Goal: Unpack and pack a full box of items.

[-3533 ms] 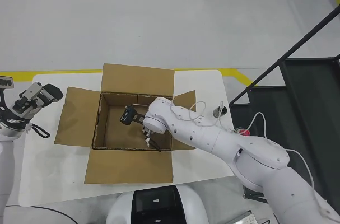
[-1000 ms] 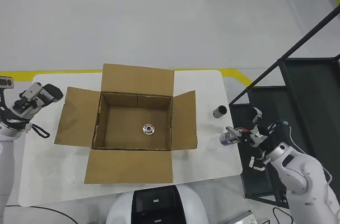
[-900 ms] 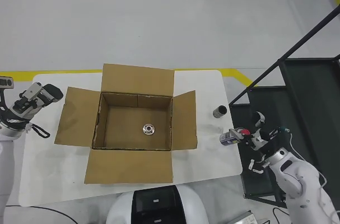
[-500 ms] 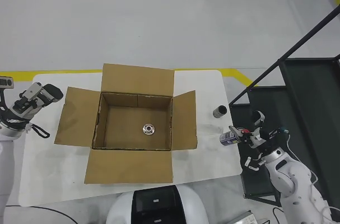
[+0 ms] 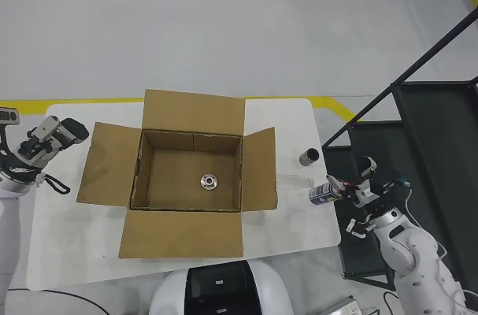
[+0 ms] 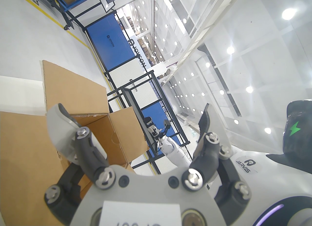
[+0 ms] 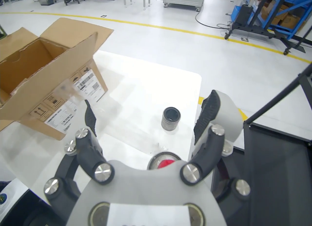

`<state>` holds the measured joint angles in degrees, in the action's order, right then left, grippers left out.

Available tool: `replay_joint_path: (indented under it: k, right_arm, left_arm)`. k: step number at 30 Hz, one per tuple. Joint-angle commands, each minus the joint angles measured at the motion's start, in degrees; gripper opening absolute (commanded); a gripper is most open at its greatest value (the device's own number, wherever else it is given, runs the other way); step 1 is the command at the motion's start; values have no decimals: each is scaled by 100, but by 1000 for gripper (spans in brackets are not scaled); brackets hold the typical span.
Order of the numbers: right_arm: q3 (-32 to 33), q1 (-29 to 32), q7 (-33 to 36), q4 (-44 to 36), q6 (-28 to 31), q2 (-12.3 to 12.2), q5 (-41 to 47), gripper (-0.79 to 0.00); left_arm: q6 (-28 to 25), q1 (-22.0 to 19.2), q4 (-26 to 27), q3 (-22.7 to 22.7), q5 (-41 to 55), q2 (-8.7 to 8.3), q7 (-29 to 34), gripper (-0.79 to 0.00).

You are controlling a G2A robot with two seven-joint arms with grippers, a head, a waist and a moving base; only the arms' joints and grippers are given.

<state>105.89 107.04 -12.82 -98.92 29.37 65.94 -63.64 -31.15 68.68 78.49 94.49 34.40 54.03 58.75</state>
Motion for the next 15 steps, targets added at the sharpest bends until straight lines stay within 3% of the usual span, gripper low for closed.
replay_joint_path:
  k: [1, 9, 15]
  right_arm:
    - [12, -31, -267, 336, -63, 13, 76, 0]
    - [-206, -324, -1478, 1771, 111, 55, -91, 0]
    - [-317, -315, -1938, 2079, 746, 29, -467, 0]
  left_arm:
    - [0, 0, 0, 0, 0, 0, 0, 0]
    - [0, 0, 0, 0, 0, 0, 0, 0]
    - [0, 0, 0, 0, 0, 0, 0, 0]
